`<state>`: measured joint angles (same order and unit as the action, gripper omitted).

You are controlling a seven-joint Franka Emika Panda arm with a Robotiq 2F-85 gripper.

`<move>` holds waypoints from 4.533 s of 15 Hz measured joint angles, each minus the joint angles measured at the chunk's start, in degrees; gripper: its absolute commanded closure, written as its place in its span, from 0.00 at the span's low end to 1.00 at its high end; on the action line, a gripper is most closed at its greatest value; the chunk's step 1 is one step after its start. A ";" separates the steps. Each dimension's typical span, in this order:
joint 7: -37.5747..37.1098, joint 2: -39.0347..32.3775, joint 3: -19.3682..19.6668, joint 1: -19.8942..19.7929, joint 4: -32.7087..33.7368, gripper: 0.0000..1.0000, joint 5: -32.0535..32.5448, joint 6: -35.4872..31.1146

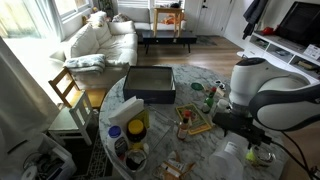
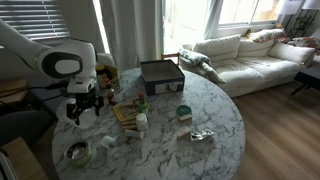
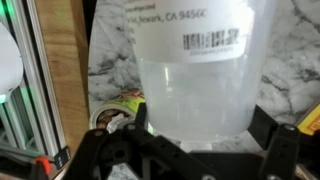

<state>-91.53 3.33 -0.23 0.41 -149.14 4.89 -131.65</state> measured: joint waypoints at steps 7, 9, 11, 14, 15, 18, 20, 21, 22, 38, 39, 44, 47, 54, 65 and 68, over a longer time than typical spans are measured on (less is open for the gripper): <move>-19.40 4.27 -9.35 2.56 0.26 0.30 17.40 8.83; -25.01 4.28 -11.40 3.33 0.51 0.30 23.25 11.22; -30.06 4.20 -12.93 3.91 0.74 0.30 28.91 14.43; -36.26 3.62 -14.12 5.03 0.89 0.30 36.18 18.80; -37.82 3.23 -14.37 5.45 0.94 0.30 37.94 19.84; -41.64 1.23 -14.67 6.92 1.25 0.30 41.08 21.63; -44.02 -0.60 -14.69 7.91 1.75 0.30 42.15 21.93; -45.39 -1.59 -14.70 8.36 2.10 0.30 43.01 22.06; -46.96 -2.62 -14.70 8.81 2.46 0.30 44.22 22.37; -55.78 -11.31 -14.07 12.31 8.68 0.00 54.86 29.69; -55.06 -11.10 -13.89 12.21 8.96 0.00 54.53 29.57; -52.05 -11.06 -13.59 12.12 9.35 0.00 51.29 27.21; -46.14 -10.62 -13.07 11.66 9.48 0.00 46.97 23.56; -27.91 -8.23 -10.07 8.82 6.96 0.00 39.64 9.31; 7.97 -3.62 -6.49 6.00 2.98 0.00 16.98 -0.90; 20.72 -3.40 -6.10 5.73 2.90 0.00 5.77 -0.46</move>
<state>-70.81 -0.07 -6.33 6.15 -146.24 10.66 -132.11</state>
